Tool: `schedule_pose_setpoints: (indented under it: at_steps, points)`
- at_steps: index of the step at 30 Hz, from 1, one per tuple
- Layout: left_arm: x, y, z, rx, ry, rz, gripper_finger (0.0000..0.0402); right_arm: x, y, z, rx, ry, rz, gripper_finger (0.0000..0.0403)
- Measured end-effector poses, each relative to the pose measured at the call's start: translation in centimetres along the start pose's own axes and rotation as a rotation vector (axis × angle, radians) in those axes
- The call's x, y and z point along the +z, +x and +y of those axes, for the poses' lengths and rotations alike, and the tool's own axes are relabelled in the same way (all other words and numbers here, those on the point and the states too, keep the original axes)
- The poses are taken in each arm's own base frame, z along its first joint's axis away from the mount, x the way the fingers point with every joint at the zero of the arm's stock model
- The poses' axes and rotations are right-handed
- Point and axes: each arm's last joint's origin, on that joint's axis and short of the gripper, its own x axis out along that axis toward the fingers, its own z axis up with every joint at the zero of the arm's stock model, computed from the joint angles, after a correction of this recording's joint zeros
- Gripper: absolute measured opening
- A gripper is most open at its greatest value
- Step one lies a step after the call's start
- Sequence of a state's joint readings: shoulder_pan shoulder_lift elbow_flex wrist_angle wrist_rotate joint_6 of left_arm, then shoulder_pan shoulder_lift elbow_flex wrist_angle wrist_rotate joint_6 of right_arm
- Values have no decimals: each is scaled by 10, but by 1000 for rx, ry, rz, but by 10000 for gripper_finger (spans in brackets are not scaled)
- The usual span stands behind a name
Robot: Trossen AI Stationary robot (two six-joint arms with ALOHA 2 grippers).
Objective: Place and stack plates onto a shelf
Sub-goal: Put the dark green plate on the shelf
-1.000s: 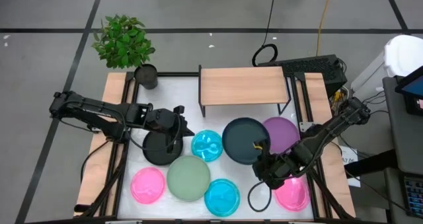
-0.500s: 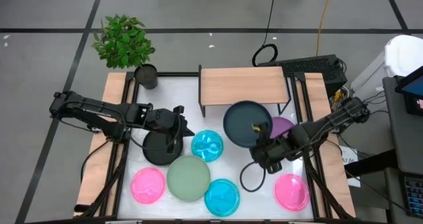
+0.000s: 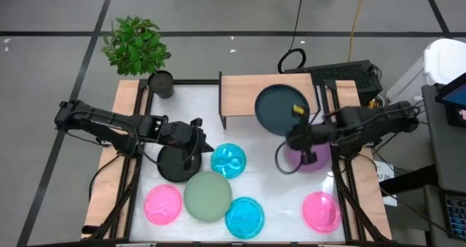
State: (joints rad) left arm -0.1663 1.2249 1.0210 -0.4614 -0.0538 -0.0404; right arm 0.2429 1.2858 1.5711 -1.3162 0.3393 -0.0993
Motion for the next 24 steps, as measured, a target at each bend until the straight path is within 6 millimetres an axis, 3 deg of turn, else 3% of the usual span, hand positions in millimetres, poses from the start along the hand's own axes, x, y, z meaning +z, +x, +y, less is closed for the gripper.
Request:
schedule_pose_setpoints:
  at_steps: [4,13,24]
  points:
    - [2,0,-1,-2,12,-18,4,-10,-4,-19,-38,8,7,0]
    - [5,0,-1,-3,8,-52,4,-22,7,-55,-98,65,94,0]
    - [5,0,-1,-3,4,-47,4,-43,52,-70,-62,123,179,0]
